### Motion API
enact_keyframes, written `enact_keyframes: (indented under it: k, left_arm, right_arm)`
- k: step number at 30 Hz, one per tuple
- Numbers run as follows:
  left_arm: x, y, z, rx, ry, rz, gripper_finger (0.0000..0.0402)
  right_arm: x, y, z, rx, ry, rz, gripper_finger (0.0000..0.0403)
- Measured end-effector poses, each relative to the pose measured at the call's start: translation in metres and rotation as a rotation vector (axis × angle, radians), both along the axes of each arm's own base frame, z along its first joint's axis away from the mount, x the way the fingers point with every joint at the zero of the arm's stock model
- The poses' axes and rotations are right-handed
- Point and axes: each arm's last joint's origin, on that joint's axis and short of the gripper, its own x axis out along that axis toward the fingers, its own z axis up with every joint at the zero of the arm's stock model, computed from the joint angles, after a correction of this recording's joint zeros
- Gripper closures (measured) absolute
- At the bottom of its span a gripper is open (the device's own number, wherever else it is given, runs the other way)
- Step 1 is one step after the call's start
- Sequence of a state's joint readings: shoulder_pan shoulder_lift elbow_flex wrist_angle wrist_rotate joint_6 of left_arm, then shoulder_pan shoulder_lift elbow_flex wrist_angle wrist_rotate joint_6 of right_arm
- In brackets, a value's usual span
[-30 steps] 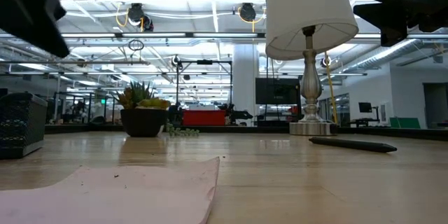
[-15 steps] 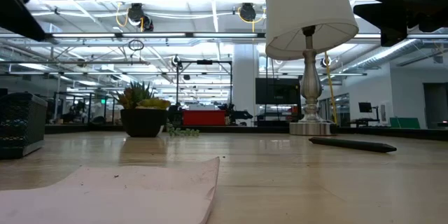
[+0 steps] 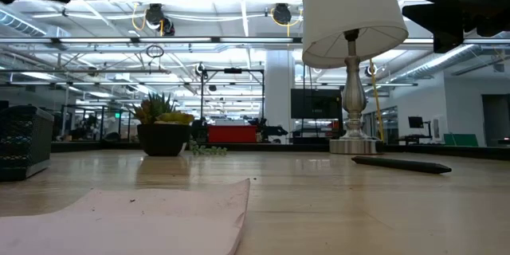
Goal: Pick and place office supplies into organizer
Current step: Put the pen into the top left section of the desk organizer
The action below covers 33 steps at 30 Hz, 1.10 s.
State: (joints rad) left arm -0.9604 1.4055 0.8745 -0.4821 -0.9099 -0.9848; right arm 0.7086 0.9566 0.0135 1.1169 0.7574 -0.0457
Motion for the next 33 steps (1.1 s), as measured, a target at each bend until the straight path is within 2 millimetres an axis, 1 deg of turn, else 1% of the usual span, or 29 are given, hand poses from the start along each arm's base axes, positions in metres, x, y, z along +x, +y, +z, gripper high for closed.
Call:
enact_keyframes:
  k: [5,10,13,16,20,22,26,29,31,33]
  left_arm:
    - [0.002,0.003,0.003,0.051,-0.040,0.036,0.0183]
    - [0.008,0.020,0.012,0.013,-0.047,0.115,0.0183]
    - [0.012,0.030,0.020,-0.014,-0.041,0.125,0.0183]
    - [0.018,0.034,0.022,-0.035,-0.029,0.110,0.0183]
    - [0.032,0.036,0.029,-0.021,-0.075,0.081,0.0183]
    - [0.041,0.040,0.028,-0.027,-0.058,0.053,0.0183]
    - [0.066,0.054,0.021,-0.057,0.048,-0.104,0.0183]
    - [0.081,0.064,0.018,-0.062,0.072,-0.195,0.0183]
    - [0.088,0.069,0.018,-0.082,0.065,-0.230,0.0183]
    - [0.090,0.072,0.022,-0.085,0.037,-0.217,0.0183]
  right_arm:
    - [0.000,0.000,0.000,0.000,0.000,0.000,0.0229]
    - [0.000,0.000,0.000,0.000,0.000,0.000,0.0228]
    - [0.000,0.000,0.000,0.000,0.000,0.000,0.0231]
    - [0.000,0.000,0.000,0.000,0.000,0.000,0.0230]
    - [0.000,0.000,0.000,-0.001,0.001,0.000,0.0227]
    - [0.000,0.000,0.000,0.000,0.000,0.000,0.0227]
    - [0.000,0.000,0.000,0.000,0.000,0.000,0.0231]
    - [0.000,0.000,0.000,0.000,0.000,0.000,0.0230]
    - [0.000,0.000,0.000,0.000,0.000,0.000,0.0228]
    - [0.000,0.000,0.000,-0.001,0.000,0.000,0.0227]
